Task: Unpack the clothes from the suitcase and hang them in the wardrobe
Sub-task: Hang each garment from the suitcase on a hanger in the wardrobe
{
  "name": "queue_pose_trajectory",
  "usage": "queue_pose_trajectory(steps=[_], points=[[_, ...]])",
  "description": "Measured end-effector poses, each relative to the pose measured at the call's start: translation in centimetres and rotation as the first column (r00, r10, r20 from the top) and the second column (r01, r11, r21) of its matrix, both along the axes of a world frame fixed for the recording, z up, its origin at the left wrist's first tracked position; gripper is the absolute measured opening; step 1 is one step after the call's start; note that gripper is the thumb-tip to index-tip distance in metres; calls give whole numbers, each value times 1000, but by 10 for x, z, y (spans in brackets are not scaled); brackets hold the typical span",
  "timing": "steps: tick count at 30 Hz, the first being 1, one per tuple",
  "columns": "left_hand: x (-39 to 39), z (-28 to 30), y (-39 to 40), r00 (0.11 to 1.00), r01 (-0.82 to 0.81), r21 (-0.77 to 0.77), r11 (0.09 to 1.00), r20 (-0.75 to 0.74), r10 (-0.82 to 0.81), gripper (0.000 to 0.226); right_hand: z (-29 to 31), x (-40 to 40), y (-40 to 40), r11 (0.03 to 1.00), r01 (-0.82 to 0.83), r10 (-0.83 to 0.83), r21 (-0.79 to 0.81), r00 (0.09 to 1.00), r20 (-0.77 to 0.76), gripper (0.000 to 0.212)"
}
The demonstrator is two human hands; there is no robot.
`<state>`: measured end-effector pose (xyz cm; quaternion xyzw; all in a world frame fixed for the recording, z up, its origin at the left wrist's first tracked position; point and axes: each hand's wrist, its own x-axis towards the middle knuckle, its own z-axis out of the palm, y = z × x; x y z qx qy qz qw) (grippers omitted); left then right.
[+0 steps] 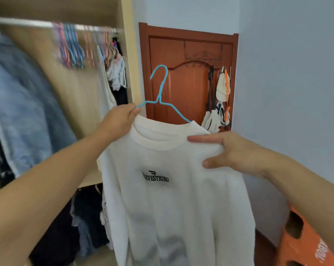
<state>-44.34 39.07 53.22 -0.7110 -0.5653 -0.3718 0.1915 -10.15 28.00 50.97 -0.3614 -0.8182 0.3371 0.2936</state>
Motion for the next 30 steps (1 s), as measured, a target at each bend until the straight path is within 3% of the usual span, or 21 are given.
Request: queue_pose_trajectory(steps=[3,7,9,13,18,23,27,30], points=[[-42,45,-4,986,-154,14,988,70,153,31,22,-54,5,998,-60,63,31,992,-109,70],[-97,85,-19,934,-306,17,952,201,297,54,62,-126,25,993,-66,91,94,952,-293,73],[-132,84,-27,921,-304,13,953,259,290,54,77,-158,37,993,-102,114,52,915,-388,72],[-235,53,-33,902,-369,-57,928,219,372,62,91,-234,61,995,-95,89,15,854,-513,71],[-382,75,-29,851,-485,-71,871,191,489,57,153,-344,101,991,61,18,123,833,-553,69],[-537,120,-13,795,-605,156,780,74,602,55,213,-480,152,911,196,-30,363,909,-415,66],[-628,133,18,709,-669,326,668,11,705,57,232,-591,211,908,260,-144,329,930,-339,61],[-666,159,40,691,-675,387,629,31,722,61,234,-651,253,927,295,-191,231,903,-385,57]])
